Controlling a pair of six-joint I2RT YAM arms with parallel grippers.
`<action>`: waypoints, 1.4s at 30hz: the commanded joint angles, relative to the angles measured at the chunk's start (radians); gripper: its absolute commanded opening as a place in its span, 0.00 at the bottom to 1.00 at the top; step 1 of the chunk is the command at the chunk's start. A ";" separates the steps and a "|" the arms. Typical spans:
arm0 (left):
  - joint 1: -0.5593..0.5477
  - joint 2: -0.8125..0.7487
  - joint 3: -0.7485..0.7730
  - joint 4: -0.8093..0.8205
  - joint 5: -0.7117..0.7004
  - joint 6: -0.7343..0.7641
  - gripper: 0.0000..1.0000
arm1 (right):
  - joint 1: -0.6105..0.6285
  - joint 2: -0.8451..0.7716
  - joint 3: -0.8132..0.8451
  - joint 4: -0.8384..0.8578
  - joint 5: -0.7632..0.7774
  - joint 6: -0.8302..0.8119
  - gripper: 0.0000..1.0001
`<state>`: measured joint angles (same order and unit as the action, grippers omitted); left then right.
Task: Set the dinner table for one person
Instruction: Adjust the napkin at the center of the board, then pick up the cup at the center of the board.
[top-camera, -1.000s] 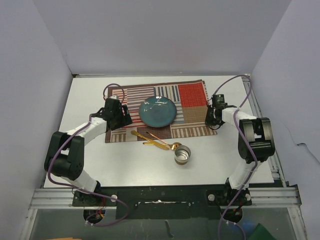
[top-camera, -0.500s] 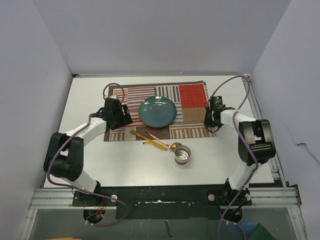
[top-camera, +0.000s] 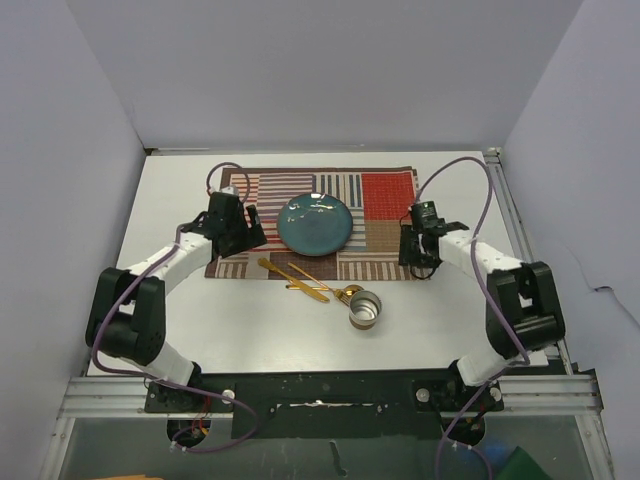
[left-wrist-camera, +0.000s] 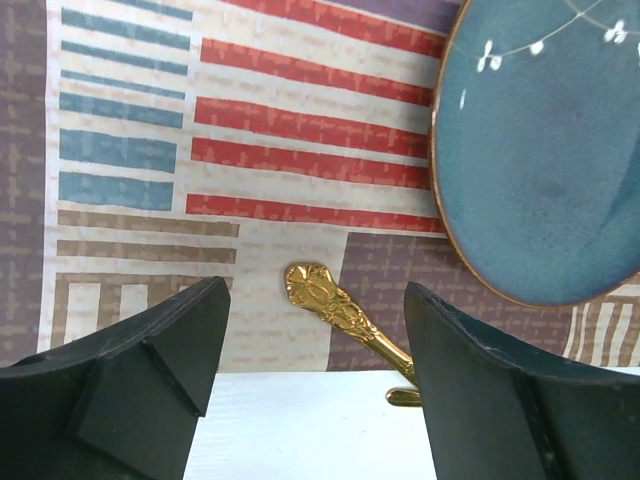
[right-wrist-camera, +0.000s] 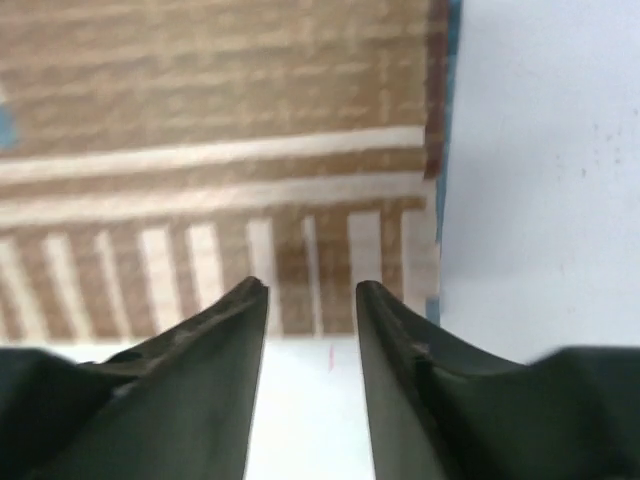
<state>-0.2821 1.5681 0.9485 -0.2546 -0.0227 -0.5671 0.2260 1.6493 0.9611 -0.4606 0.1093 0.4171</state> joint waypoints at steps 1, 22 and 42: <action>-0.022 -0.063 0.071 -0.015 -0.010 0.017 0.72 | 0.038 -0.278 0.002 -0.007 0.033 -0.059 0.46; -0.103 -0.216 -0.014 -0.070 -0.068 -0.019 0.73 | 0.088 -0.633 -0.231 -0.104 -0.591 -0.040 0.99; -0.127 -0.193 -0.011 -0.065 -0.075 -0.028 0.73 | 0.250 -0.798 -0.400 -0.090 -0.470 0.134 0.97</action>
<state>-0.4007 1.3842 0.9253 -0.3408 -0.0826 -0.5911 0.4664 0.8368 0.5316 -0.5968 -0.4068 0.5266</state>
